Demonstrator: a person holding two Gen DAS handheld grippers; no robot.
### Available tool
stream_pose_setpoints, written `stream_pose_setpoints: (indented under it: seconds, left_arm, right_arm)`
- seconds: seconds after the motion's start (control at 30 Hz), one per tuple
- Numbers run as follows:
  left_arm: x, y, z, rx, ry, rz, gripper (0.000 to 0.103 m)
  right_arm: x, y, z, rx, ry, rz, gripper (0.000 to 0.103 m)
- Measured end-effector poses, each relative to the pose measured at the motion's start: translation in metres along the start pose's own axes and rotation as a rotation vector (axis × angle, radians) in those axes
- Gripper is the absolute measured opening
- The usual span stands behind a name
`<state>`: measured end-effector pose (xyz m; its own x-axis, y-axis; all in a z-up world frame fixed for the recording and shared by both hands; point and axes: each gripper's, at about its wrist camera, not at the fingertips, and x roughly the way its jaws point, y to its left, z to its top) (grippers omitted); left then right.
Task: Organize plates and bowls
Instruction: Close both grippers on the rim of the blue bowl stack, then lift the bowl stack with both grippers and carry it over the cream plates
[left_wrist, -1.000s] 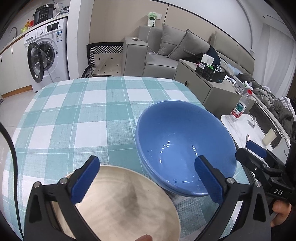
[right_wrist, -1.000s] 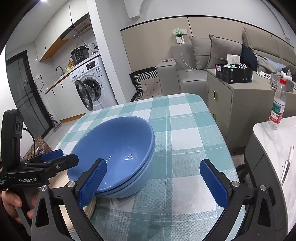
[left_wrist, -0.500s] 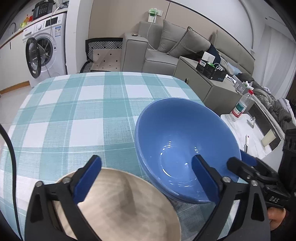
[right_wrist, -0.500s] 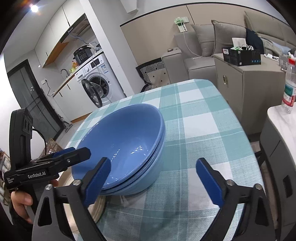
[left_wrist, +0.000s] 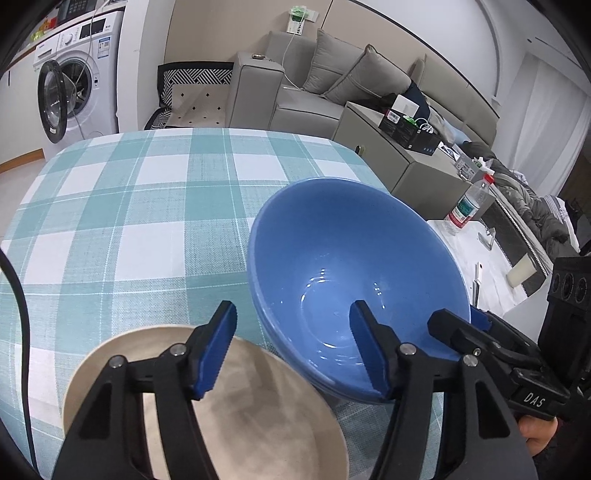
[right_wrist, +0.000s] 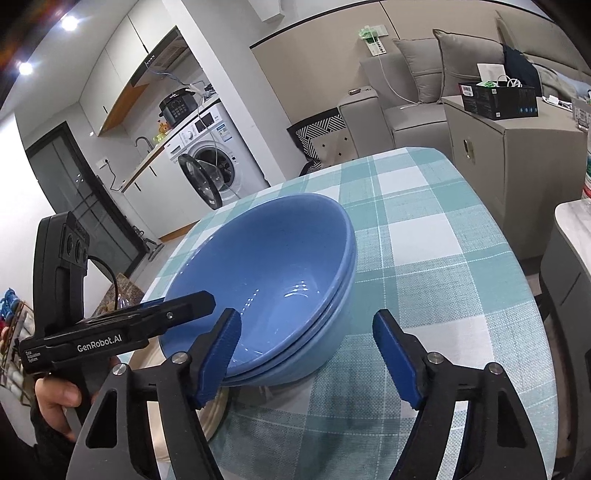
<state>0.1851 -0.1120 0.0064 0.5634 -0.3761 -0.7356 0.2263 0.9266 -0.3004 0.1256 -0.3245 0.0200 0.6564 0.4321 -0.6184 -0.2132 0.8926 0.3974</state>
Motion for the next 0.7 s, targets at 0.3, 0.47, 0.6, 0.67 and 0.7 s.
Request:
stream_pose_setpoints:
  seconds: [0.3, 0.47, 0.6, 0.67, 0.7]
  left_arm:
    - [0.001, -0.007, 0.000, 0.030, 0.005, 0.001, 0.050]
    - [0.000, -0.006, 0.000, 0.029, 0.004, 0.014, 0.046]
    - [-0.001, -0.009, -0.001, 0.038, 0.003, 0.027, 0.045]
    - [-0.001, -0.010, -0.001, 0.044, 0.002, 0.032, 0.045]
    - [-0.002, -0.010, -0.001, 0.046, 0.000, 0.034, 0.045]
  right_arm:
    - [0.000, 0.006, -0.001, -0.006, -0.003, 0.017, 0.060]
    - [0.000, 0.007, 0.000, -0.013, -0.006, 0.009, 0.059]
    - [-0.001, 0.007, 0.000, -0.022, -0.010, 0.001, 0.058]
    - [-0.001, 0.007, 0.000, -0.026, -0.013, -0.003, 0.058]
    - [-0.001, 0.007, 0.001, -0.031, -0.015, -0.006, 0.058]
